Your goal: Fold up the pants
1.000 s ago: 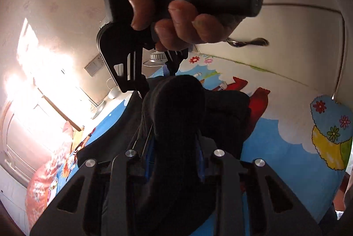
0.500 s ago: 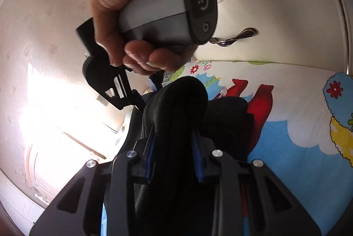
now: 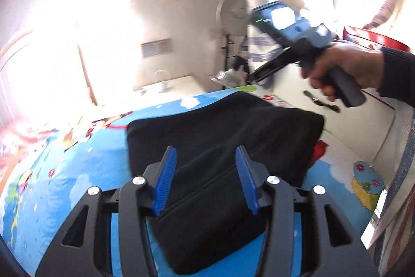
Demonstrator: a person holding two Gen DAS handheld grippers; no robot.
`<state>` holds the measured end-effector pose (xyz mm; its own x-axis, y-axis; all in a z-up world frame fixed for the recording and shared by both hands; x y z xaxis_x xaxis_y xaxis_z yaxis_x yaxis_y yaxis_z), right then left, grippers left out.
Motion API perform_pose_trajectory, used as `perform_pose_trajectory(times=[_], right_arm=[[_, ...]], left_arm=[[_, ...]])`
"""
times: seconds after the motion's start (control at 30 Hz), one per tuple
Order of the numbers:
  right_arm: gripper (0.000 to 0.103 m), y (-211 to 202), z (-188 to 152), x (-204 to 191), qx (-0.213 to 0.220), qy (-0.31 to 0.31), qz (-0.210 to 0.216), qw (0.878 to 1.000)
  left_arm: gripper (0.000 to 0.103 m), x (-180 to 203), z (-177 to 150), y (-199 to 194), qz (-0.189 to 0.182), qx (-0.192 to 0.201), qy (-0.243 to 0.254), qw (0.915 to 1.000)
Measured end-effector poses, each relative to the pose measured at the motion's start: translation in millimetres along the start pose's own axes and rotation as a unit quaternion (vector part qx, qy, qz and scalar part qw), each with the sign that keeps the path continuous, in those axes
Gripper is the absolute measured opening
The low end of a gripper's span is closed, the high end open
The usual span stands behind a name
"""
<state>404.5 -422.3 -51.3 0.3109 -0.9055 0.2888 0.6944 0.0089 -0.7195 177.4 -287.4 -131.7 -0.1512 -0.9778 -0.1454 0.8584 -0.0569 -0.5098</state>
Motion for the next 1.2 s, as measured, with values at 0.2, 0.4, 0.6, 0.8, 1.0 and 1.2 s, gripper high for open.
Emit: perform_pose_trajectory(times=[0.2,0.4,0.6,0.8,1.0,1.2], right_arm=[[0.084,-37.9,17.3,-66.6,0.031,-0.072,-0.031,0.996],[0.083,-90.2,-38.5,-40.1,0.038,0.141,-0.050,0.988],[0.068,-42.3,-132.6,-41.2,-0.075,0.178,-0.048,0.980],[0.072,-42.8,-144.1,-40.5,-0.067,0.195,-0.037,0.978],[0.073,-37.6,-151.4,-32.7,-0.074,0.223,-0.005,0.972],[0.073,-32.9,-153.0,-30.5,-0.074,0.235,0.008,0.969]], left_arm=[[0.039,-39.2,-55.4,27.2,-0.098,-0.136,-0.044,0.9848],[0.039,-54.5,-48.4,11.5,-0.123,-0.109,-0.060,0.9846],[0.039,-32.5,40.7,40.7,-0.166,-0.047,-0.017,0.9848],[0.039,36.6,102.2,138.9,-0.230,-0.094,0.082,0.9651],[0.033,85.9,106.4,225.5,-0.256,-0.161,0.166,0.9387],[0.027,89.4,114.3,244.8,-0.256,-0.179,0.163,0.9361]])
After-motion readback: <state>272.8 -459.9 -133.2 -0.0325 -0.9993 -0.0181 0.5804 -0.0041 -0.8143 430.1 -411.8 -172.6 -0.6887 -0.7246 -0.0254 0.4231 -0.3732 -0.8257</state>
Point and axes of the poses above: each gripper's, at about its wrist camera, not at the fingertips, and y roughly the way its jaws point, x to its right, z to its top, the point moved 1 cm from there along y, roughly the way its jaws point, and after that the axes turned 4 degrees about y, right-handed, at the moved point
